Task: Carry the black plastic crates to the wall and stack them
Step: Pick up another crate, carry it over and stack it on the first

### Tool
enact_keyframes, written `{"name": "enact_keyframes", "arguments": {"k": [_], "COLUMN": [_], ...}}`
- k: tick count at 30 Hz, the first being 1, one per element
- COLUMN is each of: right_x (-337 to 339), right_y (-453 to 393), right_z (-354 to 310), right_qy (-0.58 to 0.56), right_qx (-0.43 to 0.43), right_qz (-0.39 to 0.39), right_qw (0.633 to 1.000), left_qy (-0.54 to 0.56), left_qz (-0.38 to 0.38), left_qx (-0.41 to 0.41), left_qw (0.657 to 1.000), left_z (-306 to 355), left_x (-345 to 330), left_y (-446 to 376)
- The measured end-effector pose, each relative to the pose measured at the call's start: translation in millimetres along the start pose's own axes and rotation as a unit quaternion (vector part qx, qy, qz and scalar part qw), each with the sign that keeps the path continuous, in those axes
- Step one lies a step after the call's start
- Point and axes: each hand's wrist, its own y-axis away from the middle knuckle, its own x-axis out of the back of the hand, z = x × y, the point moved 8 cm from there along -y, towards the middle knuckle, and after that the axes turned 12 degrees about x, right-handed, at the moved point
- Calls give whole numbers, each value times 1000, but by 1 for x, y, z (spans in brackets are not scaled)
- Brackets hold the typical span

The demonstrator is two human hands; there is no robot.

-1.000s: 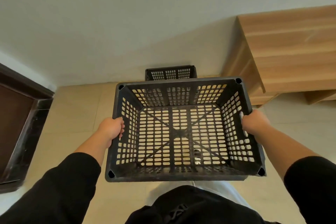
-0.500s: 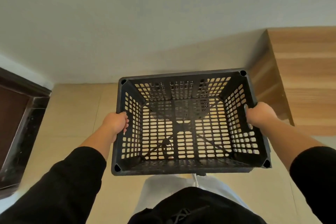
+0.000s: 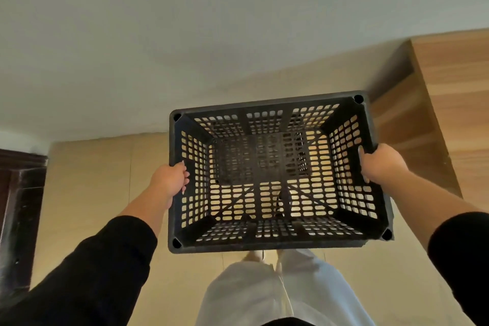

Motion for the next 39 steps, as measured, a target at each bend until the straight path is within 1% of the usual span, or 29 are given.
{"name": "enact_keyframes", "arguments": {"k": [5, 12, 19, 24, 27, 29, 32, 38, 39], "right_x": [-16, -60, -106, -121, -133, -141, -142, -142, -142], "right_y": [-62, -149, -223, -245, -256, -258, -261, -265, -265], "right_z": [-9, -14, -11, -14, -14, -15, -16, -20, -20], "right_qy": [-22, -38, -37, -51, -45, -52, -30, 21, 25], "right_qx": [-9, -18, -52, -46, -35, -48, -55, -64, -76], "right_qz": [-26, -32, -22, 1, -4, -12, 0, -44, -47], "right_qw": [999, 999, 998, 998, 998, 997, 998, 997, 996], "left_qy": [-16, -4, -9, -7, -16, -19, -35, -52, -53], "left_qz": [18, 17, 17, 26, 36, 43, 51, 46, 49], "left_qx": [5, 26, 43, 39, 41, 41, 33, 34, 33], "left_qw": [1000, 1000, 999, 999, 998, 998, 998, 997, 997], "left_z": [29, 46, 56, 57, 56, 54, 53, 52, 52], "left_x": [-25, -69, -107, -121, -124, -125, -126, -124, -123], "left_y": [-43, -125, -210, -236, -248, -254, -261, -262, -263]}}
